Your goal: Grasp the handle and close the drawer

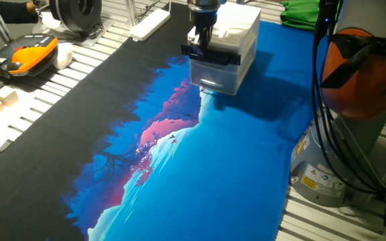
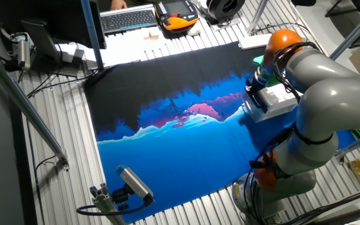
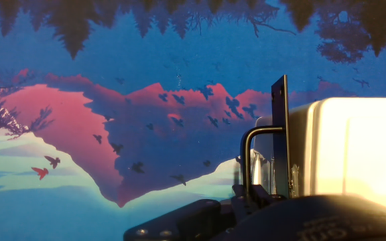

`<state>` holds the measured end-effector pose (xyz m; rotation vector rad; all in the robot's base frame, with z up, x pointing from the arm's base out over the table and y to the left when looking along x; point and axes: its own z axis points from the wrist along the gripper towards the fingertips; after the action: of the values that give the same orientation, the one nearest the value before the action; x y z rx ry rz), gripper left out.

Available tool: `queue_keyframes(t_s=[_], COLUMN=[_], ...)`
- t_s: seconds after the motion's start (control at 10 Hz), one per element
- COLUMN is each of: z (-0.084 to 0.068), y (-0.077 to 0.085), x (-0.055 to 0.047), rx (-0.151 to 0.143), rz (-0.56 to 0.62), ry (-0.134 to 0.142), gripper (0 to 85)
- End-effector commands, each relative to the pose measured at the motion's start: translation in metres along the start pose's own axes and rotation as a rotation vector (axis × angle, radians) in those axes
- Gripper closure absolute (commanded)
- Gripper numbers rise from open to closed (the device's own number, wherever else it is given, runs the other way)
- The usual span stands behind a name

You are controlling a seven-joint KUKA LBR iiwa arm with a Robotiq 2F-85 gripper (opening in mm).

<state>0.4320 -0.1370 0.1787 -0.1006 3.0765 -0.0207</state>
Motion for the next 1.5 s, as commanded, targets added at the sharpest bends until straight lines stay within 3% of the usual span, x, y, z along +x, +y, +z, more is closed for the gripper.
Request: queue_keyframes(t_s=[0.0,0.2,0.8,1.4], z=[-0.0006,-0.0007,-0.0005,-0.0005], y=[-0.0004,-0.0005,-0.0005,-0.0008], x=[-0.0001,0.0000,0.0000,0.0001], rx=[0.000,0.018,0.033,0.032], rz=[-0.002,-0.008,-0.011,-0.008], ry=[-0.001,-0.001,-0.001,-0.002], gripper=[85.0,85.0,85.0,85.0])
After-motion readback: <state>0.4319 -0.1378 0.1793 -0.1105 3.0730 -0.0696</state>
